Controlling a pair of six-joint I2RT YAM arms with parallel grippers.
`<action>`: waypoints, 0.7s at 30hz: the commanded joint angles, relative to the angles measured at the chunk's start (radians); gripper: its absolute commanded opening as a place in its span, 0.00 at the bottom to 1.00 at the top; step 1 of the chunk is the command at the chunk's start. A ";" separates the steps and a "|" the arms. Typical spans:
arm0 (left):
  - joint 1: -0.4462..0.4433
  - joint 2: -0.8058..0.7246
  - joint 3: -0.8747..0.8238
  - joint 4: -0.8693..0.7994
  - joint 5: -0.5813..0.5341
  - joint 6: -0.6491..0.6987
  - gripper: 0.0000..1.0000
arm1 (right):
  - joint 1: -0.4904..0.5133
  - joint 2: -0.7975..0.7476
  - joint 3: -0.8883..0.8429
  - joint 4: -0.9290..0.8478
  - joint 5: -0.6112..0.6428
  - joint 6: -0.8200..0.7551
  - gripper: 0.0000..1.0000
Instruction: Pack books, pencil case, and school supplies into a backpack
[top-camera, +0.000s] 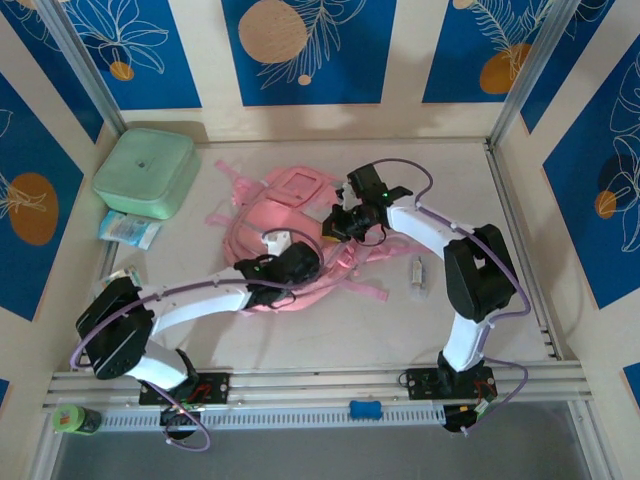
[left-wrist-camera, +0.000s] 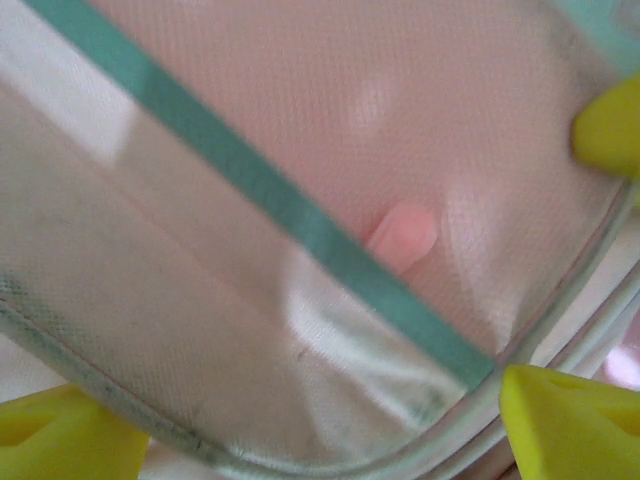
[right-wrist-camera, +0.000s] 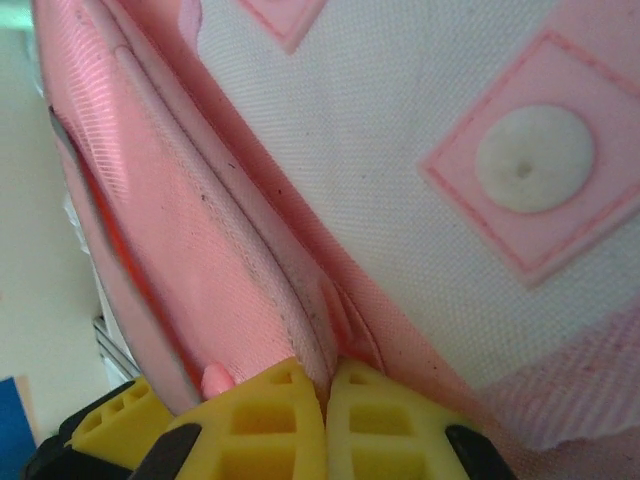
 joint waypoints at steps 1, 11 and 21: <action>0.103 -0.062 -0.024 0.132 0.026 0.159 0.86 | 0.055 -0.063 -0.032 0.098 -0.077 0.144 0.00; 0.144 -0.225 -0.012 -0.158 -0.033 0.131 0.95 | 0.054 -0.083 -0.061 0.229 -0.029 0.344 0.00; -0.077 -0.044 0.122 -0.346 -0.212 -0.141 0.99 | 0.056 -0.084 -0.077 0.233 -0.011 0.380 0.00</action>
